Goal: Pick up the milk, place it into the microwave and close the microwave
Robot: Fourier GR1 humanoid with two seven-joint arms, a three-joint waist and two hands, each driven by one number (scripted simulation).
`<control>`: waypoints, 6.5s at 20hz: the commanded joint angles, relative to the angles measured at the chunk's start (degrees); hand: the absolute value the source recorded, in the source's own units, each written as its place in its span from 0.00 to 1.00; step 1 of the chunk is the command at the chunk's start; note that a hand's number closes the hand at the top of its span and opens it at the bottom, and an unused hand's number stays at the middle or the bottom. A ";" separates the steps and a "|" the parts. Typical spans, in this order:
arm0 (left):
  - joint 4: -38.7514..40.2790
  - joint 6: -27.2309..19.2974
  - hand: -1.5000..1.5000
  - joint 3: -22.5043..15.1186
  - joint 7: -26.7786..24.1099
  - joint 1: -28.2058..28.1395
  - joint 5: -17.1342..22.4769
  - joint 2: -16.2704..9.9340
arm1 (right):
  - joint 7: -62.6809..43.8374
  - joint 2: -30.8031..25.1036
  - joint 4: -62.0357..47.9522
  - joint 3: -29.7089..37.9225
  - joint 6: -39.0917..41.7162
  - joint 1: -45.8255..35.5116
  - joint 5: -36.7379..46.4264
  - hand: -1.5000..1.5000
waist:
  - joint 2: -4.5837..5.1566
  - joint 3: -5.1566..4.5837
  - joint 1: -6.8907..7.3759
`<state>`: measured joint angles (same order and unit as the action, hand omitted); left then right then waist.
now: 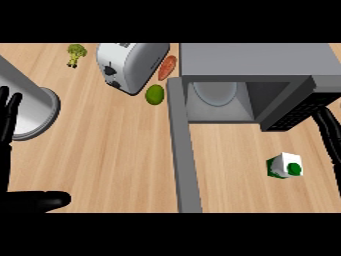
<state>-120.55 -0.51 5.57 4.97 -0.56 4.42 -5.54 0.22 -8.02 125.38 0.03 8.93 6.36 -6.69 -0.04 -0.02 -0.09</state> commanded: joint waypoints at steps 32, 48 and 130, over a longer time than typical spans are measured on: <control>-15.45 17.75 0.00 19.99 2.15 -24.39 22.74 0.60 | 15.15 4.28 -21.65 8.91 2.16 7.91 7.92 0.00 | -0.03 0.03 0.46; -14.79 18.71 0.00 20.67 3.50 -20.16 20.52 3.18 | 33.66 -4.12 -56.84 17.52 6.66 -3.93 8.85 0.00 | 0.09 0.06 0.42; -10.60 30.30 0.00 33.81 4.35 -23.20 32.26 2.21 | 32.19 2.05 -102.88 10.60 -30.77 -60.78 28.12 1.00 | 1.24 0.14 3.72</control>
<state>-129.08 30.53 39.61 8.13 -23.57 36.06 -3.62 31.01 -3.71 29.75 8.62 -18.81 -49.45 20.53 0.98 0.27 2.67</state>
